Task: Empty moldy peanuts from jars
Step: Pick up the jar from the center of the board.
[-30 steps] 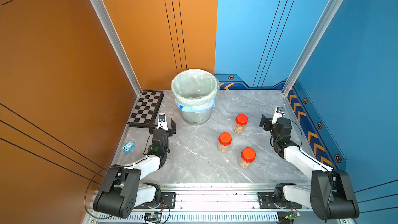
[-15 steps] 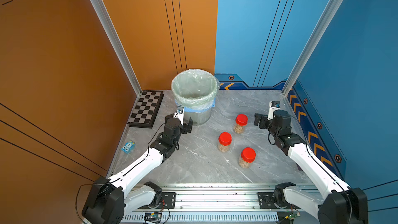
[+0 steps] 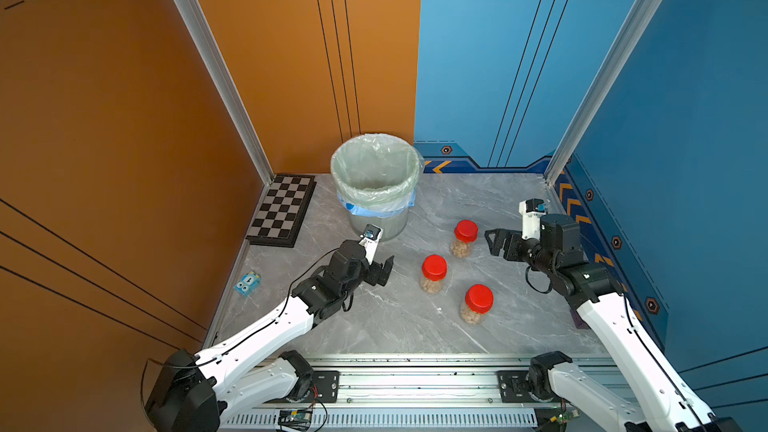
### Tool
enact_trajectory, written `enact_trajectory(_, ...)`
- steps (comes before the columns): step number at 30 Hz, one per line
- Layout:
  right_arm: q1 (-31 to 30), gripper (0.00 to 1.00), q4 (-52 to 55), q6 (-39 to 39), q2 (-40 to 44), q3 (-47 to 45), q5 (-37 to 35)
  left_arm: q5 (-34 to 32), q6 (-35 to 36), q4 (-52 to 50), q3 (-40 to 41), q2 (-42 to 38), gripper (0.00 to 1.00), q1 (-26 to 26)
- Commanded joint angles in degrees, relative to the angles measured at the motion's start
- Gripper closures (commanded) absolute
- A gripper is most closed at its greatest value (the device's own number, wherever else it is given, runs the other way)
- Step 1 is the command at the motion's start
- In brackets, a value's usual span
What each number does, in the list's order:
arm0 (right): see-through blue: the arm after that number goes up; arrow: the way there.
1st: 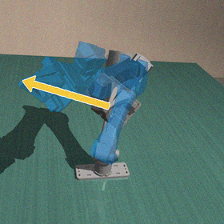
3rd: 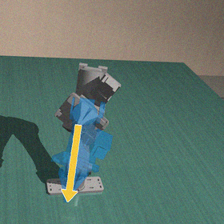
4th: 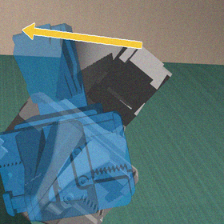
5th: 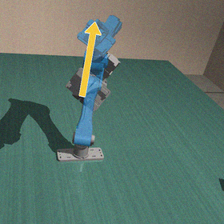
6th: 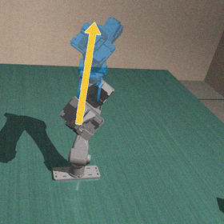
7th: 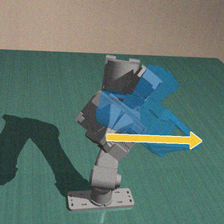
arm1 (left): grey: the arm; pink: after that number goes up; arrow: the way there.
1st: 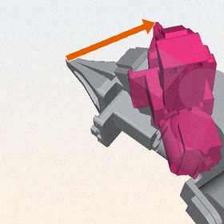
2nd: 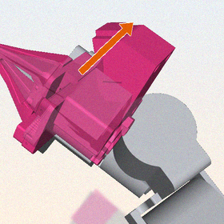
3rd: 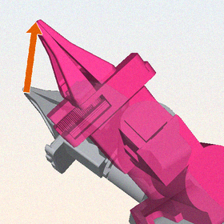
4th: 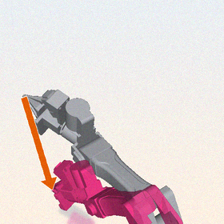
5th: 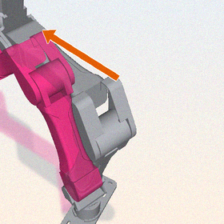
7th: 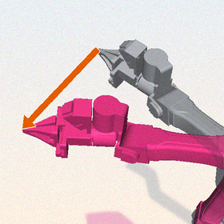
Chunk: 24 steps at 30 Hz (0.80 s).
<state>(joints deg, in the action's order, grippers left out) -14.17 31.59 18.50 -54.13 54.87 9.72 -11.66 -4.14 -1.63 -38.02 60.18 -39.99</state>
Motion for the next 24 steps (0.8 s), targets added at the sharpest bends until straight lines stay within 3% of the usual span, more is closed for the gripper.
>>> enact_trajectory(1,-4.29,0.0,8.61,-0.71,-2.27,2.57,4.91,0.84,-0.61,-1.14,-0.68,1.61,0.02,-1.61)
enact_trajectory(4,-7.88,0.0,9.29,-1.89,-2.74,2.58,-1.86,0.03,-0.79,-0.09,0.01,1.71,0.02,-2.23)
enact_trajectory(7,-7.26,0.0,9.44,-1.57,-2.36,1.75,-4.44,0.7,-0.91,1.14,0.66,1.19,0.02,-2.34)
enact_trajectory(13,-5.04,0.0,9.6,-1.33,1.03,-0.74,-4.08,0.33,0.29,1.97,0.77,1.66,0.02,-2.4)
enact_trajectory(17,-4.91,0.0,9.62,-0.27,-0.32,0.24,-0.25,-0.4,0.49,2.4,0.75,2.3,0.02,-2.38)
enact_trajectory(24,-11.22,0.0,9.07,-2.42,-1.68,1.83,2.25,-0.57,0.32,2.75,1.69,1.81,0.02,-2.38)
